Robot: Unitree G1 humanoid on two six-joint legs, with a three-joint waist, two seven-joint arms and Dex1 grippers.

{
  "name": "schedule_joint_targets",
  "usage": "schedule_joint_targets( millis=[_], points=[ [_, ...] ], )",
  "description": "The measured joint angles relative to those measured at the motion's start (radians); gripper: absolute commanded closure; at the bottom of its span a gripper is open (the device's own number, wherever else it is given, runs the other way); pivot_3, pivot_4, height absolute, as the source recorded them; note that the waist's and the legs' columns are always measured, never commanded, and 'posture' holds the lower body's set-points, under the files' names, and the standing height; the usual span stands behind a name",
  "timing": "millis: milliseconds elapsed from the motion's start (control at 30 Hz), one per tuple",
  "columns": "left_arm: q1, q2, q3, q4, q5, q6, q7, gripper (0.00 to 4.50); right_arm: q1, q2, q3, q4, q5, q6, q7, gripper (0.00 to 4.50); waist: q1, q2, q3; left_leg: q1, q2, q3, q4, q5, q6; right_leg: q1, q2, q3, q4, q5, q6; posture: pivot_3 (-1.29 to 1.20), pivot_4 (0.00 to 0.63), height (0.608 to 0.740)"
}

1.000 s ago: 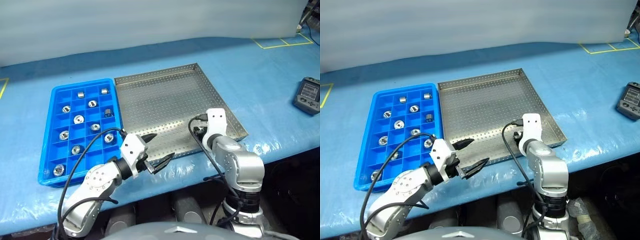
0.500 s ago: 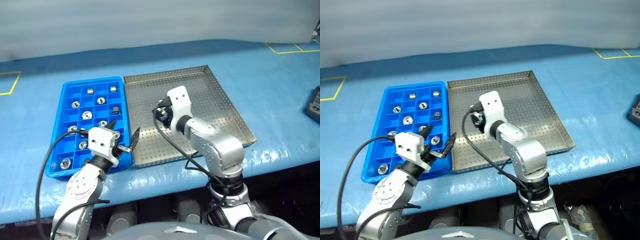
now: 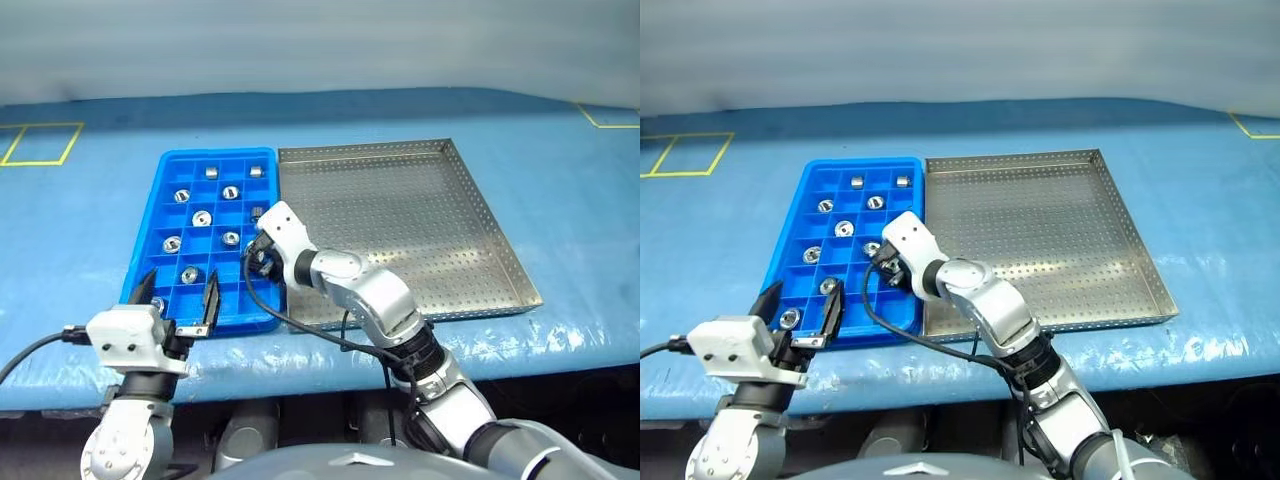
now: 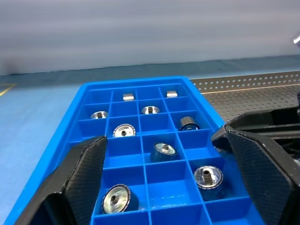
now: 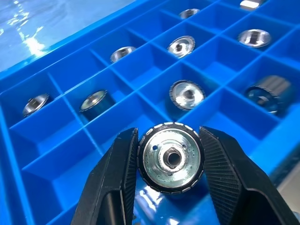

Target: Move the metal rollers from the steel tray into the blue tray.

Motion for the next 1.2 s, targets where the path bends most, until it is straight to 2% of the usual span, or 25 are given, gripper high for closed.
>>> schedule_joint_targets(
  millis=[167,600,633,667,833,867,1067,1200],
  points=[
    [0.084,0.007,-0.024,-0.014,-0.005,-0.016,-0.017,0.0,0.005,0.001,0.031,0.012,0.009,-0.013,0.045,2.79,0.026,0.0,0.0,-0.002,0.0,-0.001,0.0,0.0,0.0,-0.003,0.0,-0.001,0.0,0.0,0.0,0.4,0.15,0.74],
    [0.056,0.031,-0.037,-0.014,-0.016,-0.01,-0.03,0.0,0.062,0.002,0.104,-0.004,0.03,-0.023,0.091,2.79,0.044,0.0,0.0,-0.003,0.0,-0.002,0.0,0.0,0.0,-0.003,0.0,-0.003,0.0,-0.001,-0.001,0.37,0.15,0.74],
    [0.052,0.032,-0.036,-0.014,-0.018,-0.009,-0.033,0.0,0.062,0.0,0.105,-0.004,0.03,-0.023,0.092,2.08,0.044,0.0,0.0,-0.003,0.0,-0.002,0.0,0.0,0.0,-0.003,0.0,-0.003,0.0,-0.001,-0.001,0.37,0.15,0.74],
    [0.049,0.034,-0.036,-0.014,-0.02,-0.005,-0.035,0.0,0.063,-0.001,0.104,-0.005,0.031,-0.023,0.092,1.86,0.044,0.0,0.0,-0.003,0.0,-0.002,0.0,0.0,0.0,-0.003,0.0,-0.003,0.0,-0.001,-0.001,0.36,0.15,0.74],
    [0.008,0.064,-0.032,-0.013,-0.025,0.03,-0.05,0.0,0.079,-0.009,0.078,-0.027,0.041,-0.022,0.085,0.2,0.043,0.0,0.0,-0.003,0.0,-0.002,0.0,0.0,0.0,-0.002,0.0,-0.003,0.0,-0.001,-0.001,0.27,0.15,0.74],
    [-0.007,0.074,-0.03,-0.013,-0.03,0.037,-0.056,0.0,0.085,-0.014,0.059,-0.039,0.05,-0.022,0.084,0.02,0.042,0.0,0.0,-0.003,0.0,-0.002,0.0,0.0,-0.001,-0.002,0.0,-0.003,0.0,-0.001,-0.001,0.25,0.15,0.74],
    [-0.127,0.148,0.005,0.001,-0.096,0.098,-0.117,0.0,0.107,-0.032,-0.166,-0.143,0.134,-0.023,0.071,0.02,0.017,0.0,0.0,-0.003,0.0,-0.002,0.001,0.001,-0.001,-0.002,0.0,-0.003,0.001,-0.001,-0.001,0.09,0.15,0.74],
    [-0.255,0.188,0.037,0.072,-0.149,0.141,-0.156,0.0,0.133,-0.054,-0.276,-0.217,0.16,-0.062,0.037,0.02,-0.028,0.001,-0.001,-0.003,0.0,-0.001,0.001,0.001,-0.002,-0.001,0.0,-0.003,0.0,0.0,-0.001,0.01,0.15,0.74]
  ],
)
